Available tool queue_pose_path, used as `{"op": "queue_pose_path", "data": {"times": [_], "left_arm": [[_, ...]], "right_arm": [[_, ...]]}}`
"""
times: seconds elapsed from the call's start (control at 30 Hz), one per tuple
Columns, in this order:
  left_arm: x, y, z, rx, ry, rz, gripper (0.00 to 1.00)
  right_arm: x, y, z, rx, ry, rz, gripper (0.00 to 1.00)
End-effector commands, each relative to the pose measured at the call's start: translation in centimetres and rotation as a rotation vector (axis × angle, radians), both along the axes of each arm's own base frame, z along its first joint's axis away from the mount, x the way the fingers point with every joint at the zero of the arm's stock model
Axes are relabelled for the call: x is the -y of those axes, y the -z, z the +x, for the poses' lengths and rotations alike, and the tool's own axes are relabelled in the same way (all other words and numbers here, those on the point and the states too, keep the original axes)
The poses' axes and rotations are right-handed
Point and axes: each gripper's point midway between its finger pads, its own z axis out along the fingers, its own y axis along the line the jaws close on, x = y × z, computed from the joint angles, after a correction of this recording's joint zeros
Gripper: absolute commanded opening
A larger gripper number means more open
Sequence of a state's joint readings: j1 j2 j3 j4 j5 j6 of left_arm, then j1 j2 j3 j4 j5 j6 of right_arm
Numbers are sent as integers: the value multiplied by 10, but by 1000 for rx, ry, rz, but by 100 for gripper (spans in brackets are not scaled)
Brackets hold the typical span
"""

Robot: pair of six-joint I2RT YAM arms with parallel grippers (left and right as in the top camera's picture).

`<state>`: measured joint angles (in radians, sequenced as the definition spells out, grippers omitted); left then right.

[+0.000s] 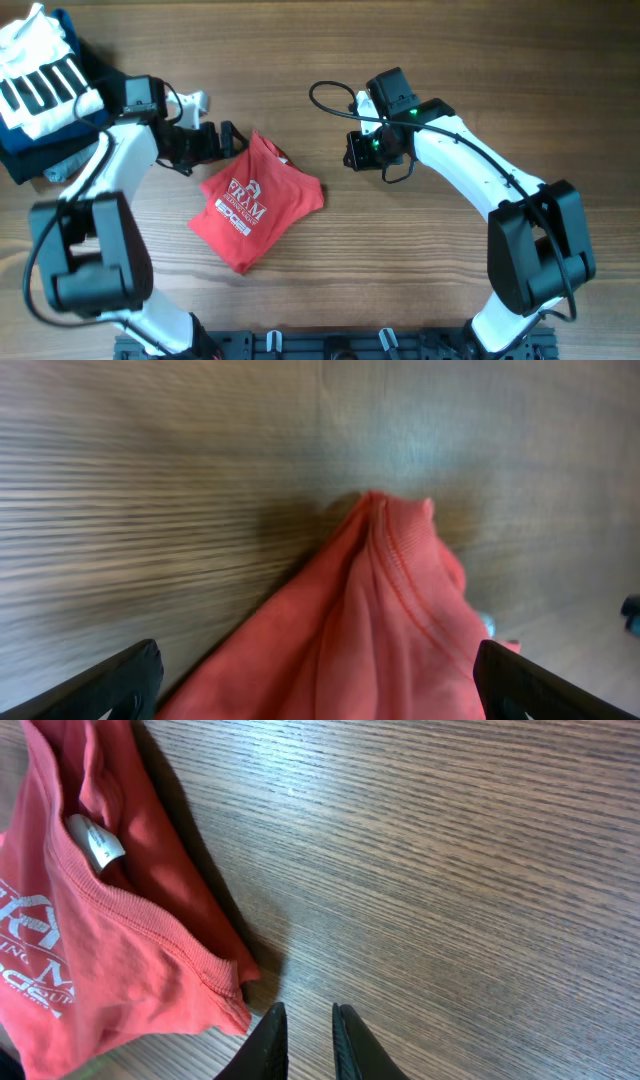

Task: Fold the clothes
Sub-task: 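Grasp the bundle's top edge with the left gripper and lift it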

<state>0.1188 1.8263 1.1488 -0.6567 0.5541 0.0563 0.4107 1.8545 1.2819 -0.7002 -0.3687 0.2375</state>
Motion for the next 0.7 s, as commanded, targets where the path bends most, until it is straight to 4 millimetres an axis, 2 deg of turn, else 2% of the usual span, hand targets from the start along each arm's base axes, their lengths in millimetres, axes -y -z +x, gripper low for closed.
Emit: {"op": "queue_pose_path", "data": {"times": [0.0,0.17,0.23,0.3,0.33,0.5,0.57,0.6,0.67], "left_arm": [[18,21,-4,-6,105,-95,100],[36,47,-16,-77,160,-146,96],[39,58,-26,-133,168,-133,88],[40,70,-38,-200,179,-97,72],[40,74,-43,-224,186,-77,68],[41,83,-56,-281,217,-3,60],[46,83,-59,-288,233,-2,49],[48,83,-61,-291,238,-2,39],[53,83,-65,-302,257,4,25]], "right_arm": [[0,-15,6,40,12,6,16],[1,-14,7,42,14,-2,16],[1,-14,7,42,14,-2,16],[1,-14,7,42,15,-3,16],[2,-14,7,44,17,-8,16],[3,-14,8,48,17,-14,16],[3,-14,8,48,16,-15,17],[3,-14,8,49,15,-15,16],[3,-14,8,49,15,-15,16]]}}
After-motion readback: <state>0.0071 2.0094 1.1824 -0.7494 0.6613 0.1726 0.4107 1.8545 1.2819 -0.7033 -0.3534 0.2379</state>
